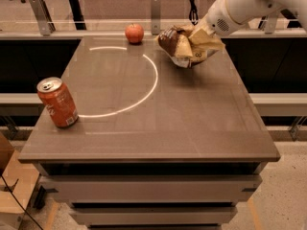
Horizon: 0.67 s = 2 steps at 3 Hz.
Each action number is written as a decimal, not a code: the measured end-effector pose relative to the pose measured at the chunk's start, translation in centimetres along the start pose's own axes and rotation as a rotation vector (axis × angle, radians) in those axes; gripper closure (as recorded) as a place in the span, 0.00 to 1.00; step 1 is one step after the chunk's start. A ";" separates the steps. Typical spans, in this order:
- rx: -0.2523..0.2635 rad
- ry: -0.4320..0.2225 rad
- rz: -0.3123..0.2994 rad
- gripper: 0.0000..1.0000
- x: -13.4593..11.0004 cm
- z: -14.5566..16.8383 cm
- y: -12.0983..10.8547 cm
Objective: Move brown chip bag near apple
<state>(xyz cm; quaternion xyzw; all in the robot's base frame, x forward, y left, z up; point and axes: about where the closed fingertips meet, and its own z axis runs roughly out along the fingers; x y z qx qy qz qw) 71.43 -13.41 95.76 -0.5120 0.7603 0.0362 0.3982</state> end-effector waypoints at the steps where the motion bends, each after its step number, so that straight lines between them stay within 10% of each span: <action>1: -0.021 -0.036 0.044 0.82 0.2 3.0 -0.6; 2: -0.046 -0.068 0.070 0.59 0.1 5.4 -0.7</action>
Offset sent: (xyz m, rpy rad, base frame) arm 0.0562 0.0335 -0.0503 0.1650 0.0500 0.0165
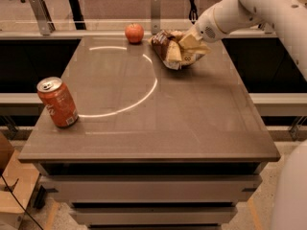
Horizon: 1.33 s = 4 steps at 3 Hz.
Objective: Move brown chip bag near apple
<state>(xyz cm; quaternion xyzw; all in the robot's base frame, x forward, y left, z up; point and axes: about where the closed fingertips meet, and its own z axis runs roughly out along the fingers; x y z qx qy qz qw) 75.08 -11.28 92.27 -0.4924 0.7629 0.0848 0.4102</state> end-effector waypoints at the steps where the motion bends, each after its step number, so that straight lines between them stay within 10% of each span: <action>1: -0.020 -0.027 0.028 0.35 0.2 1.6 -0.2; 2: -0.025 -0.025 0.027 0.12 0.3 1.9 0.0; 4: -0.030 -0.024 0.027 0.00 0.3 2.2 0.1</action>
Offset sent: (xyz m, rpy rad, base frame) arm 0.0085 0.0051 -0.0099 0.0347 0.0126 0.0029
